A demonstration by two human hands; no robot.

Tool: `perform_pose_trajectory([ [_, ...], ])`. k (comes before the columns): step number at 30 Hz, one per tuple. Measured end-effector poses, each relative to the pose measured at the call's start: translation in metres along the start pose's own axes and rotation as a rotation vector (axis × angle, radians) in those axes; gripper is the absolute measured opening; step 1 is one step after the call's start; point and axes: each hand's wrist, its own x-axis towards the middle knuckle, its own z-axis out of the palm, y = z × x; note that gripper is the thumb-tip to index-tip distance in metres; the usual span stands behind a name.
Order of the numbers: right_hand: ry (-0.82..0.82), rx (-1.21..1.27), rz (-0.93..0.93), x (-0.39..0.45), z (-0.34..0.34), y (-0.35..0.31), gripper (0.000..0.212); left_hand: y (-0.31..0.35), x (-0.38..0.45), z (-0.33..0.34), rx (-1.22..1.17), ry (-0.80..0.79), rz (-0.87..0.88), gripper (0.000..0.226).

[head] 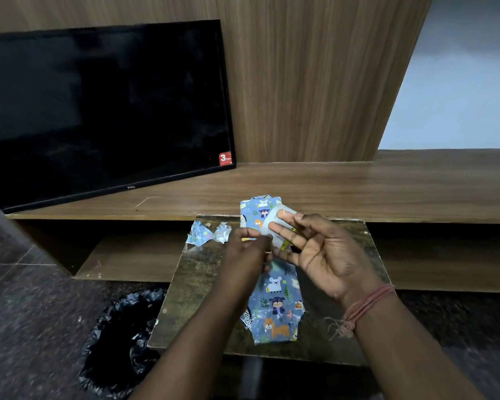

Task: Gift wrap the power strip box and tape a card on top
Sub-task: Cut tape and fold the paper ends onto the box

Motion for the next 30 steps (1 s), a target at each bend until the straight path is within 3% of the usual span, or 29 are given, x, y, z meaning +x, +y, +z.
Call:
perform_pose_trajectory([
  [2,-0.004,-0.034,0.008,-0.001,0.0,-0.002,0.012,0.01,-0.003,0.0,-0.235,-0.066,-0.138,0.015],
  [4,0.0,-0.079,0.002,-0.002,0.001,-0.002,0.016,0.016,-0.007,0.0,-0.431,-0.14,-0.263,0.029],
  [8,0.028,-0.242,-0.031,-0.005,0.009,0.005,0.041,0.017,-0.009,0.0,-0.557,-0.207,-0.355,0.047],
  [11,0.013,-0.315,-0.041,-0.009,0.017,0.013,0.025,0.019,-0.003,-0.004,-0.678,-0.216,-0.407,0.053],
  [14,0.105,-0.234,-0.06,-0.009,0.018,0.017,0.027,0.021,0.004,-0.011,-0.799,-0.115,-0.388,0.038],
  [19,0.164,-0.194,-0.003,-0.007,0.019,0.022,0.015,0.02,0.009,-0.016,-0.801,0.021,-0.304,0.01],
  [22,0.139,-0.173,0.045,-0.007,0.019,0.024,0.007,0.016,0.01,-0.015,-0.755,0.1,-0.269,0.011],
  [30,0.159,-0.109,0.181,-0.004,0.014,0.029,0.011,0.009,0.014,-0.017,-0.697,0.138,-0.239,0.016],
])
